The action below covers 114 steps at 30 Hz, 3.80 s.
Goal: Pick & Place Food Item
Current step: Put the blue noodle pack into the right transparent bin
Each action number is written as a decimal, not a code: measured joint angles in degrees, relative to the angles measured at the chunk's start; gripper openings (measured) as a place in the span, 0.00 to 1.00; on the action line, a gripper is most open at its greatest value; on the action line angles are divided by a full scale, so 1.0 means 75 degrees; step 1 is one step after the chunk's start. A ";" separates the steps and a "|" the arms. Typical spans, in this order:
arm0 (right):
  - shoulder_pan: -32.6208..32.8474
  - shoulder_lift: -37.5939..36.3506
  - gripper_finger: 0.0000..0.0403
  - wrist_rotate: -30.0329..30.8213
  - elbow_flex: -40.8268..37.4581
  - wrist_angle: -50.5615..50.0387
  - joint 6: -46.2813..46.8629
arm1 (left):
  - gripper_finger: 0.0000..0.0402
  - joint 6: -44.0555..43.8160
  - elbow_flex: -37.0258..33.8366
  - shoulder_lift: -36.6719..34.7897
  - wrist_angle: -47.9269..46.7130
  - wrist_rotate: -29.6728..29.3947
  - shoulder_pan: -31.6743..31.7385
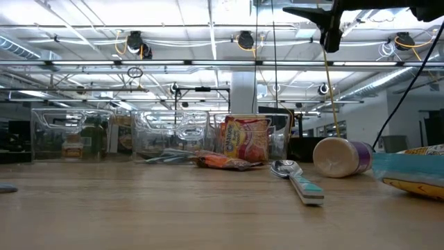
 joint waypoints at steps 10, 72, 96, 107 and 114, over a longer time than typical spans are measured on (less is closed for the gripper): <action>-0.0101 -0.0167 0.52 -0.0746 0.0000 0.0364 0.0579 | 0.34 -0.1732 0.0000 -0.0003 0.0489 -0.1129 0.0457; 0.2123 -0.1819 0.63 -0.3683 -0.2083 -0.5687 0.3108 | 0.34 -0.2722 0.0006 0.0098 -0.1566 -0.2316 -0.0714; 0.2553 0.0631 0.49 -0.3233 -0.2655 -0.2823 0.3452 | 0.34 -0.3438 0.0009 0.1716 0.0568 -0.2012 -0.0291; 0.2504 0.1252 0.07 -0.3257 -0.2655 -0.1956 0.3059 | 0.34 -0.3611 0.0012 0.1716 0.0840 -0.2047 -0.0253; 0.1940 0.0954 0.00 -0.3604 -0.2655 -0.0319 0.2887 | 0.34 -0.3516 0.0012 0.1714 0.1061 -0.2041 -0.0198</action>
